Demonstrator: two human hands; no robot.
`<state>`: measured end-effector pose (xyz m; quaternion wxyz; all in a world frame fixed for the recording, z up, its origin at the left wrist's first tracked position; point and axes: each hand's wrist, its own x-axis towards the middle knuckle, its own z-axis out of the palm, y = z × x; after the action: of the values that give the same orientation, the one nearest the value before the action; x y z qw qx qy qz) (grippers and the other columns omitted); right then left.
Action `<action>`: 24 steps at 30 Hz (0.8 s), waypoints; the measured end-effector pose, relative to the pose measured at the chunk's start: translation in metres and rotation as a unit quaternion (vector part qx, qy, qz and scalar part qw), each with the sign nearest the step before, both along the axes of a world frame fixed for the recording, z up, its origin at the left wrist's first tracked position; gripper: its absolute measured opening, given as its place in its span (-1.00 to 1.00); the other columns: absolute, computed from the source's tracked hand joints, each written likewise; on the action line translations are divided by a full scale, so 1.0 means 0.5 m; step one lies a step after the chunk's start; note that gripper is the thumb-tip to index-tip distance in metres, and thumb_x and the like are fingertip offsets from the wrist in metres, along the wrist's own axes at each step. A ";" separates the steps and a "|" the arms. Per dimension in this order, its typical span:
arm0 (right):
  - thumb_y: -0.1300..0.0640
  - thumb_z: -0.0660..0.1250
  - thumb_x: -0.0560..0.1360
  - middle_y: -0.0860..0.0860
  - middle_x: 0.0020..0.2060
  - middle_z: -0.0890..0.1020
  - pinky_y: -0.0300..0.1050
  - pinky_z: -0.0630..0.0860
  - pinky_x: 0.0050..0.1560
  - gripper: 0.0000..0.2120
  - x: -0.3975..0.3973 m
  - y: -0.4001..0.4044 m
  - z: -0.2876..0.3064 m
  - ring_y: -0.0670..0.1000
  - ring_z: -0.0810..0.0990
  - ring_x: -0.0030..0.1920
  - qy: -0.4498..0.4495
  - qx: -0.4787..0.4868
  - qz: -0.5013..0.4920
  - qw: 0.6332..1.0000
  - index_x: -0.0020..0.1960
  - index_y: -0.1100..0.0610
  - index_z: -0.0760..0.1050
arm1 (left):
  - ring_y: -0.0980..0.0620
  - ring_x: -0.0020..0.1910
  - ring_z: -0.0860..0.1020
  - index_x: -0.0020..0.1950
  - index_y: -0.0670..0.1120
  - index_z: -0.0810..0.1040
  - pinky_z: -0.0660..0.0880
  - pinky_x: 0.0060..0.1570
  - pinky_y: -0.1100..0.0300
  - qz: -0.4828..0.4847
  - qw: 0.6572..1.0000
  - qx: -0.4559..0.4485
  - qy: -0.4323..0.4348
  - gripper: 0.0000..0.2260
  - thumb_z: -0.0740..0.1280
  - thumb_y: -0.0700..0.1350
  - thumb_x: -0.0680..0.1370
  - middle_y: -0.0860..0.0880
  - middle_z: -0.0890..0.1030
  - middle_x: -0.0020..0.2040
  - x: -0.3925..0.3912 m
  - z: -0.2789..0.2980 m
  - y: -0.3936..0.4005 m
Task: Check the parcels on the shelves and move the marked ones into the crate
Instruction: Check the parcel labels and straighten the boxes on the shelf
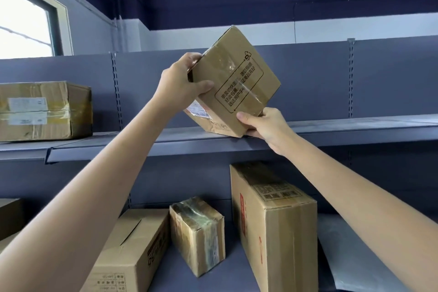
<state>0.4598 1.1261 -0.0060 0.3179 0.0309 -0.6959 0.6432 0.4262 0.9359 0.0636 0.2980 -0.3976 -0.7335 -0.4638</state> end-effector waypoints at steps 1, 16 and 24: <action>0.12 0.52 0.30 0.08 0.08 0.63 0.12 0.53 0.15 -0.54 0.003 -0.004 0.004 0.11 0.60 0.09 0.007 -0.004 -0.001 1.000 0.14 0.19 0.49 | 0.10 0.07 0.48 0.33 0.05 0.40 0.39 -0.02 0.35 -0.003 1.000 0.002 -0.003 -0.55 0.39 -0.10 0.46 0.09 0.52 0.12 0.007 0.004 -0.003; -0.26 0.57 0.00 0.03 0.23 0.51 -0.06 0.57 -0.01 0.19 0.082 -0.039 0.071 -0.02 0.59 0.11 0.163 0.039 0.072 0.983 0.47 0.04 0.07 | 0.32 -0.04 0.49 0.27 -0.03 0.45 0.34 -0.10 0.61 0.016 0.990 0.011 0.141 -0.56 0.36 -0.29 0.41 0.18 0.52 0.02 0.060 0.080 -0.053; 0.18 0.46 0.33 -0.04 0.13 0.53 -0.13 0.55 0.06 -0.24 0.080 -0.051 0.082 -0.07 0.54 0.15 0.247 0.022 -0.010 0.969 0.42 0.08 0.15 | 0.19 -0.09 0.64 0.19 -0.07 0.48 0.57 -0.12 0.28 -0.104 0.980 0.145 0.087 -0.69 0.41 -0.12 0.47 0.08 0.63 0.01 0.047 0.060 -0.041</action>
<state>0.4999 1.1006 0.0352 0.4852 0.1889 -0.6103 0.5971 0.4496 0.9153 0.0935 0.3653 -0.4629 -0.5844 -0.5574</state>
